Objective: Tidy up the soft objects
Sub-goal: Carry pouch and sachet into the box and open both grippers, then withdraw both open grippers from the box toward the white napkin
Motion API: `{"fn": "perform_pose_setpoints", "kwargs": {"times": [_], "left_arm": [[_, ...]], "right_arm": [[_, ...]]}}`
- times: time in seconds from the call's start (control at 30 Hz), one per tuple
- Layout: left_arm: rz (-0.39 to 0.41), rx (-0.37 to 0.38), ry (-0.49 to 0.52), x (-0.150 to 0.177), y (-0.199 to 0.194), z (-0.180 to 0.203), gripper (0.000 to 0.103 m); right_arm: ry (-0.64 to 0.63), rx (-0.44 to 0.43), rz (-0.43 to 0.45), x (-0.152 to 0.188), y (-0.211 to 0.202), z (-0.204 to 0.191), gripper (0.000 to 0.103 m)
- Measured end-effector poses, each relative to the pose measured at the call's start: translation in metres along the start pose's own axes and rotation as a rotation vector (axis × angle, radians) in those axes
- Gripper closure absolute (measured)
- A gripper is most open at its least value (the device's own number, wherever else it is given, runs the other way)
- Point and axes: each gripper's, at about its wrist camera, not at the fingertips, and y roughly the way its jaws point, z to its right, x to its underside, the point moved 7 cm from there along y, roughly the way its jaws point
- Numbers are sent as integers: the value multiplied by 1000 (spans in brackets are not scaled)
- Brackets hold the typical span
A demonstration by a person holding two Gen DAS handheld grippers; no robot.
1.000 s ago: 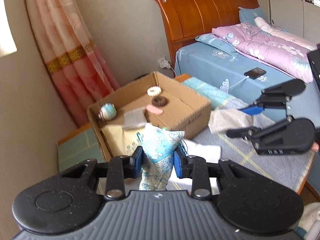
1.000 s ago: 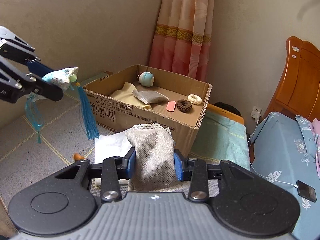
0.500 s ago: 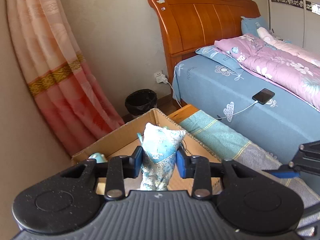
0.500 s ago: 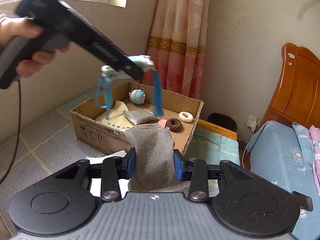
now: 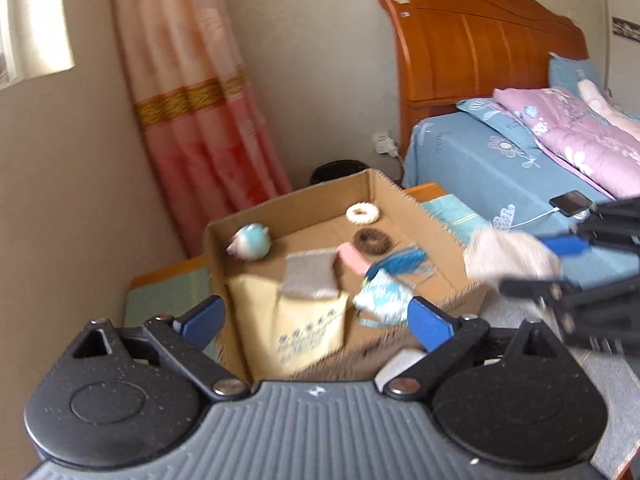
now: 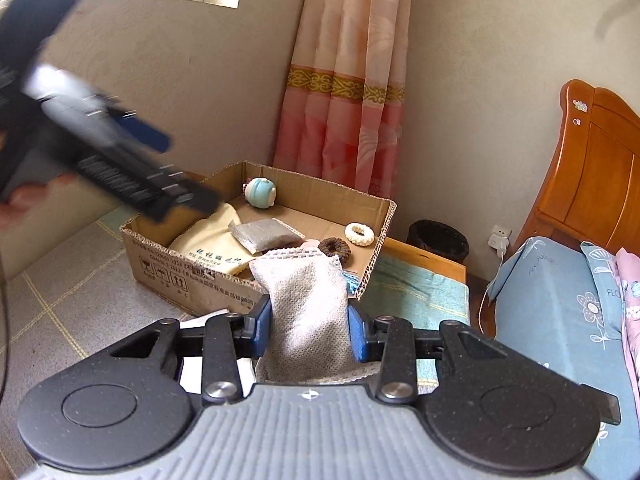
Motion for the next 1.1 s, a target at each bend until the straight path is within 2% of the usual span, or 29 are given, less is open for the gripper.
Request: {"fn": "perform_pose_setpoints", "kwargs": {"times": [0.2,0.3,0.53,0.63,0.73,0.8,0.83,0.87,1.1], "left_arm": [[8,-85,-106,38,-34,-21,2],[19,-98,-145,49,-45,-28,2],[28,-109,-132,65,-59,-32,2],[32,-116,-136,70,-62,-36,2],[33,-126,-147,73,-65,-39,2],[29,-126,-156,76,-66,-41,2],[26,-126,-160,78,-66,-42,2],[22,-126,-166,80,-66,-44,2],[8,-125,-186,85,-67,-46,2]], "right_arm": [[35,-3,-18,-24,22,2,60],[48,8,-35,-37,36,4,60],[67,28,-77,-75,81,7,60],[44,52,-77,-94,103,4,60],[72,68,-78,-109,127,7,58],[77,102,-63,-117,139,11,35],[83,114,-80,-119,145,12,14],[90,117,-84,-119,148,13,7],[101,87,-110,-102,130,7,4]]}}
